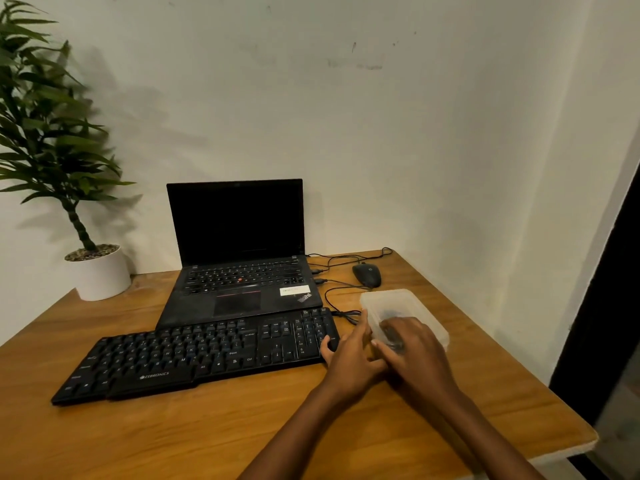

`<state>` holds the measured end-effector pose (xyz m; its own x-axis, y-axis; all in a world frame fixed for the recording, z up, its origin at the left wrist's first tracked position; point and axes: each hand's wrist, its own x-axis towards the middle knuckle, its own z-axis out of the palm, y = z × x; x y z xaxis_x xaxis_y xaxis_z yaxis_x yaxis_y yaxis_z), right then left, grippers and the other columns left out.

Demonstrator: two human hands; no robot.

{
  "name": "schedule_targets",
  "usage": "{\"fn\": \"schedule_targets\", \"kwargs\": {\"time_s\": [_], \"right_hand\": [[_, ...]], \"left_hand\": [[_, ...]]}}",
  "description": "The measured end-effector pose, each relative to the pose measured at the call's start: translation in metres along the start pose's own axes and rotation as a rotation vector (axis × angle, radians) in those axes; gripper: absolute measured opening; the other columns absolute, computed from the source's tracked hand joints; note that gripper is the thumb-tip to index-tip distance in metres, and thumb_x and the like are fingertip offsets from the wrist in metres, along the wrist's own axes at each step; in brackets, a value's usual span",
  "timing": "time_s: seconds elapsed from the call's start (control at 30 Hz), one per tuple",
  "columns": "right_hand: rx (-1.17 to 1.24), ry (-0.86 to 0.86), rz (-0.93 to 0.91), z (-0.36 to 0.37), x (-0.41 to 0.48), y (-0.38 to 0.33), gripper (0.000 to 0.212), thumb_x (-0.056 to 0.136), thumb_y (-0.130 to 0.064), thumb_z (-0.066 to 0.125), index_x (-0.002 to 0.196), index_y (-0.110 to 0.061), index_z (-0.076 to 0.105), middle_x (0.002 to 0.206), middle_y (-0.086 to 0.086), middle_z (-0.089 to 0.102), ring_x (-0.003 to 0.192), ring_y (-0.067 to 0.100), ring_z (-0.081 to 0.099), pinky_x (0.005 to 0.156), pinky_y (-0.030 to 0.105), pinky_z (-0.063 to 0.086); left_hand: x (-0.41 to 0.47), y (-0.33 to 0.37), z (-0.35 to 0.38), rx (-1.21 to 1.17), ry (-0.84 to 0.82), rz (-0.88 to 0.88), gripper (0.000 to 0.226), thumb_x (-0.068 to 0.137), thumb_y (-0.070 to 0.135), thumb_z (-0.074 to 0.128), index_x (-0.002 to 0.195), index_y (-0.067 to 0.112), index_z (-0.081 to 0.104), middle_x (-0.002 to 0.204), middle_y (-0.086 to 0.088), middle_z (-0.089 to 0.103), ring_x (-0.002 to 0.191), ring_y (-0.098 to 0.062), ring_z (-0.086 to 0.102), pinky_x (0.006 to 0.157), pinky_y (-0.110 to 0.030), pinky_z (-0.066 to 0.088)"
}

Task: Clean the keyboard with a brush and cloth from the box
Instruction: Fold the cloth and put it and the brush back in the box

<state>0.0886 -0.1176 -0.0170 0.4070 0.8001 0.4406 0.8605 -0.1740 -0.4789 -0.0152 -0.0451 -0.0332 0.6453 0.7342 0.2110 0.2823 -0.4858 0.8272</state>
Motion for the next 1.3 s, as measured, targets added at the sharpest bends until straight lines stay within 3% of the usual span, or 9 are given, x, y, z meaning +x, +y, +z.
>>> {"fn": "schedule_targets", "kwargs": {"time_s": [0.2, 0.37, 0.5, 0.6, 0.67, 0.7, 0.9, 1.13, 1.3], "right_hand": [[0.035, 0.039, 0.021, 0.007, -0.006, -0.002, 0.036, 0.086, -0.031, 0.063, 0.121, -0.024, 0.057, 0.126, -0.002, 0.057, 0.113, 0.010, 0.050, 0.098, 0.033, 0.046], [0.117, 0.013, 0.025, 0.005, -0.012, 0.004, 0.035, 0.087, -0.028, 0.062, 0.121, -0.023, 0.056, 0.124, -0.004, 0.057, 0.106, 0.003, 0.048, 0.096, 0.032, 0.048], [0.357, -0.075, 0.091, -0.006, -0.016, 0.006, 0.032, 0.085, -0.014, 0.064, 0.115, -0.023, 0.061, 0.123, -0.004, 0.058, 0.110, 0.010, 0.053, 0.093, 0.037, 0.051], [0.817, 0.278, 0.359, -0.026, -0.020, 0.004, 0.023, 0.088, -0.004, 0.057, 0.104, -0.018, 0.065, 0.109, -0.004, 0.062, 0.098, 0.015, 0.060, 0.070, 0.031, 0.058], [0.737, 0.570, 0.482, -0.037, -0.023, 0.016, 0.013, 0.090, -0.005, 0.055, 0.097, -0.014, 0.063, 0.097, 0.002, 0.063, 0.090, 0.018, 0.060, 0.069, 0.025, 0.051], [0.695, 0.597, 0.524, -0.039, -0.025, 0.024, 0.011, 0.090, -0.006, 0.054, 0.093, -0.013, 0.061, 0.094, 0.005, 0.062, 0.088, 0.021, 0.058, 0.072, 0.028, 0.048], [0.579, 0.211, 0.519, -0.018, -0.033, 0.042, 0.009, 0.089, -0.008, 0.056, 0.092, -0.016, 0.060, 0.089, 0.003, 0.062, 0.083, 0.017, 0.058, 0.062, 0.024, 0.045], [0.769, 0.276, 0.519, -0.019, -0.039, 0.038, 0.018, 0.088, -0.002, 0.053, 0.091, -0.019, 0.059, 0.089, 0.005, 0.064, 0.085, 0.022, 0.060, 0.067, 0.028, 0.047], [0.863, 0.308, 0.537, -0.026, -0.040, 0.033, 0.016, 0.082, -0.001, 0.064, 0.093, -0.012, 0.062, 0.092, 0.008, 0.066, 0.089, 0.022, 0.062, 0.077, 0.037, 0.053]], "left_hand": [[0.004, -0.008, -0.002, 0.146, 0.043, 0.042, 0.068, 0.084, 0.037, 0.064, 0.144, 0.037, 0.031, 0.141, 0.013, 0.047, 0.136, -0.006, 0.031, 0.112, -0.048, -0.014], [0.001, -0.005, -0.006, 0.237, 0.078, 0.074, 0.057, 0.083, 0.046, 0.064, 0.136, 0.038, 0.042, 0.137, 0.016, 0.048, 0.133, -0.003, 0.031, 0.112, -0.047, -0.013], [-0.004, -0.003, -0.008, 0.322, 0.094, 0.081, 0.058, 0.081, 0.051, 0.063, 0.134, 0.040, 0.042, 0.139, 0.015, 0.044, 0.135, -0.006, 0.028, 0.113, -0.048, -0.010], [-0.005, 0.001, -0.010, 0.437, 0.046, 0.071, 0.075, 0.073, 0.059, 0.067, 0.138, 0.041, 0.035, 0.152, 0.008, 0.026, 0.141, -0.015, 0.016, 0.113, -0.053, -0.010], [-0.005, 0.004, -0.013, 0.506, -0.005, 0.081, 0.082, 0.072, 0.057, 0.069, 0.142, 0.038, 0.030, 0.157, 0.006, 0.015, 0.145, -0.018, 0.004, 0.112, -0.054, -0.013], [-0.005, 0.006, -0.013, 0.539, -0.018, 0.099, 0.083, 0.073, 0.054, 0.069, 0.143, 0.035, 0.029, 0.158, 0.006, 0.014, 0.145, -0.017, 0.000, 0.112, -0.053, -0.014], [0.000, 0.014, -0.006, 0.734, 0.021, 0.207, 0.072, 0.081, 0.050, 0.063, 0.142, 0.024, 0.034, 0.155, 0.002, 0.026, 0.145, -0.017, 0.010, 0.115, -0.050, -0.012], [0.000, 0.010, -0.003, 0.826, 0.047, 0.265, 0.073, 0.081, 0.057, 0.060, 0.141, 0.024, 0.035, 0.154, 0.000, 0.027, 0.145, -0.018, 0.013, 0.108, -0.044, -0.020], [0.000, 0.013, -0.003, 0.750, 0.050, 0.243, 0.086, 0.071, 0.081, 0.041, 0.138, 0.026, 0.041, 0.153, 0.003, 0.032, 0.144, -0.016, 0.017, 0.108, -0.044, -0.022]]}}
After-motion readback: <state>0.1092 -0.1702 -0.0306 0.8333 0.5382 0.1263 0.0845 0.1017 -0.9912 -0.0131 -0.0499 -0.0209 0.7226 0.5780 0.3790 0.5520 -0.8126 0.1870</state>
